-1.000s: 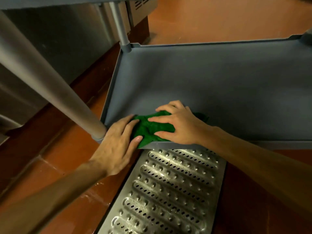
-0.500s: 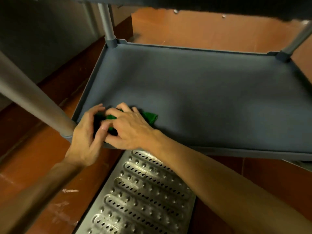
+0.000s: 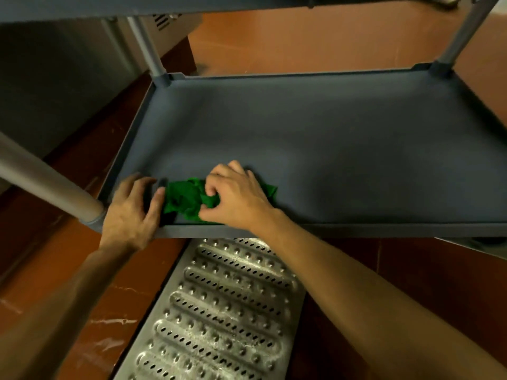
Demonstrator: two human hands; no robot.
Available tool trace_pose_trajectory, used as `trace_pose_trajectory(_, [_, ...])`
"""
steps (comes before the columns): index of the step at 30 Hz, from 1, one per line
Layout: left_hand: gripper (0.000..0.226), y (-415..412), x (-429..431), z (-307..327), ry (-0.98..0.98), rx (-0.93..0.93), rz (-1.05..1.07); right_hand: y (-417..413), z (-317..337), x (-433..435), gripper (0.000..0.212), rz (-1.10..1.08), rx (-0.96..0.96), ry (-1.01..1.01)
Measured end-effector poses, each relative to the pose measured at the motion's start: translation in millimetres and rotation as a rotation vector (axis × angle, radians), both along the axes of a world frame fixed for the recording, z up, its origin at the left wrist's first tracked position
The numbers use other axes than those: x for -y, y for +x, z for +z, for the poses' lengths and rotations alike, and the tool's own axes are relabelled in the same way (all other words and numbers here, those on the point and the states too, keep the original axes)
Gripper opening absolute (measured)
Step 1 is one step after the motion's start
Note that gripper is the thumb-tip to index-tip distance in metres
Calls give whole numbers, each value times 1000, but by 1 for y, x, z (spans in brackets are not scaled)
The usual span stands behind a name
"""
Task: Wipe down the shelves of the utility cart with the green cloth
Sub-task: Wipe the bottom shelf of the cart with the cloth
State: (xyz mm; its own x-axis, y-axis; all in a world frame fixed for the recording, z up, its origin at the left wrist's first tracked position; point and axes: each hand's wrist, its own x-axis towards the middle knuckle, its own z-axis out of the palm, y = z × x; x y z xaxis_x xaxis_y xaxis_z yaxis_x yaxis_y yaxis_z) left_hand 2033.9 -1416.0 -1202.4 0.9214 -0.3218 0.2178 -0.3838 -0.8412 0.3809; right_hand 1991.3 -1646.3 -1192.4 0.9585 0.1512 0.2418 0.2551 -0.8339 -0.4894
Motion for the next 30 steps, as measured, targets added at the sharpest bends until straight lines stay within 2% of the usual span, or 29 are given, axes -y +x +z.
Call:
trace_pose_trajectory(2, [64,-1,14,4,96,1,-3,-7,-6,21,33,-50,52,9])
trace_pose_trajectory(4, [63,-2,42,10,109,22,-68,-14,-9,35,32,-94,76,9])
trace_pose_trajectory(10, [46,-12,154,23,-108,-43,-134,-37,-4,82,30,-200,69,1])
trace_pose_trajectory(12, [44,-19,179,22,-127,-58,-175,-52,-4,108,29,-237,80,5])
trace_pose_trajectory(16, [51,-33,216,20,-108,-96,-287,-88,-4,169,30,-367,72,4])
trace_pose_trajectory(23, [38,-42,242,23,-163,-80,-296,-132,-1,256,32,-791,24,-10])
trace_pose_trajectory(30, [35,-42,227,11,-120,-72,-182,-79,5,252,36,-1090,-31,38])
